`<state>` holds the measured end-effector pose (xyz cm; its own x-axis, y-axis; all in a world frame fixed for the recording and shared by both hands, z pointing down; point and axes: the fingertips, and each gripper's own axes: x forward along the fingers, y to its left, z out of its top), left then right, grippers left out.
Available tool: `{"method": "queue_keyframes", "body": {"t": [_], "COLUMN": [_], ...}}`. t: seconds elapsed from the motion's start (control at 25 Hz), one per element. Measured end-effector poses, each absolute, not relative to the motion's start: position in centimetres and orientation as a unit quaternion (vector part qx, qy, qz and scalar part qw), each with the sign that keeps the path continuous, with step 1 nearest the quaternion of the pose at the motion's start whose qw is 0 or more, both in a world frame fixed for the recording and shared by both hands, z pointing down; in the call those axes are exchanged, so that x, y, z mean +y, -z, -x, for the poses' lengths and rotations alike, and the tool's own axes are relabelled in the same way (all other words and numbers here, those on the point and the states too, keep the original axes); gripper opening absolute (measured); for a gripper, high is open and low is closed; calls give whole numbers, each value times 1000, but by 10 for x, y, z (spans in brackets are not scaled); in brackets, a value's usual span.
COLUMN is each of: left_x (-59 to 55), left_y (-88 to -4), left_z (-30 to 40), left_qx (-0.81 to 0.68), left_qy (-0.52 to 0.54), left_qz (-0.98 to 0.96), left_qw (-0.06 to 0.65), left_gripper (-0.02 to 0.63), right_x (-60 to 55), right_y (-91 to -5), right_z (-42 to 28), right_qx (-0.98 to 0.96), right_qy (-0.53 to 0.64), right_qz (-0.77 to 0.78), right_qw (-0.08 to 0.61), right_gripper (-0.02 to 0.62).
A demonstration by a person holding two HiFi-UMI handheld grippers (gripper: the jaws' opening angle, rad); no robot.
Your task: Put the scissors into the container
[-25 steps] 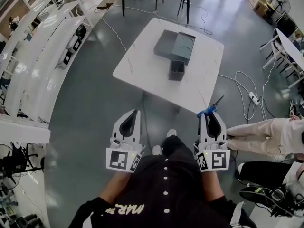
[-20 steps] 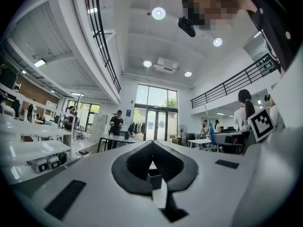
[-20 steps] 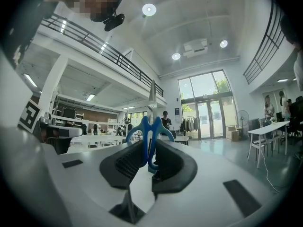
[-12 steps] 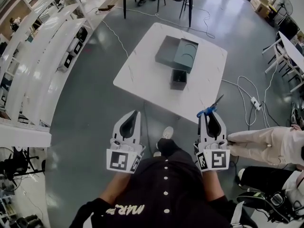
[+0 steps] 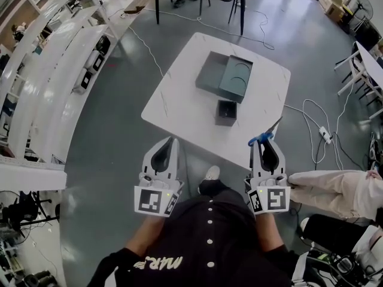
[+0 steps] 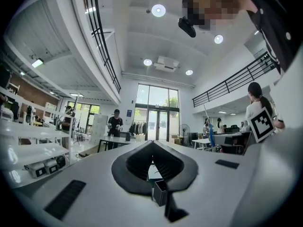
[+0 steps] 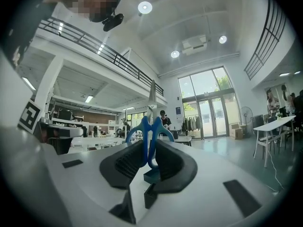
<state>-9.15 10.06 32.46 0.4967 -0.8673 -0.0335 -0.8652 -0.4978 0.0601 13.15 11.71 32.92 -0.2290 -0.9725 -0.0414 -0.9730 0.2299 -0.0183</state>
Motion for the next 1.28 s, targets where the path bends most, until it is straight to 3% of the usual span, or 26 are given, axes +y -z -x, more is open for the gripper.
{"method": "queue_keyframes", "body": {"t": [1.28], "left_x": [-43], "left_y": [-337], "left_z": [42], "left_qx": [-512], "left_qy": [-4], "left_qz": [-858], "left_qw": [38], "left_gripper": [26], "right_x": [-35], "right_y": [-345], "right_z": [-185], "right_qx": [786], "right_qy": [27], "right_qz": [617], "right_qw": [22], "right_gripper": [92]}}
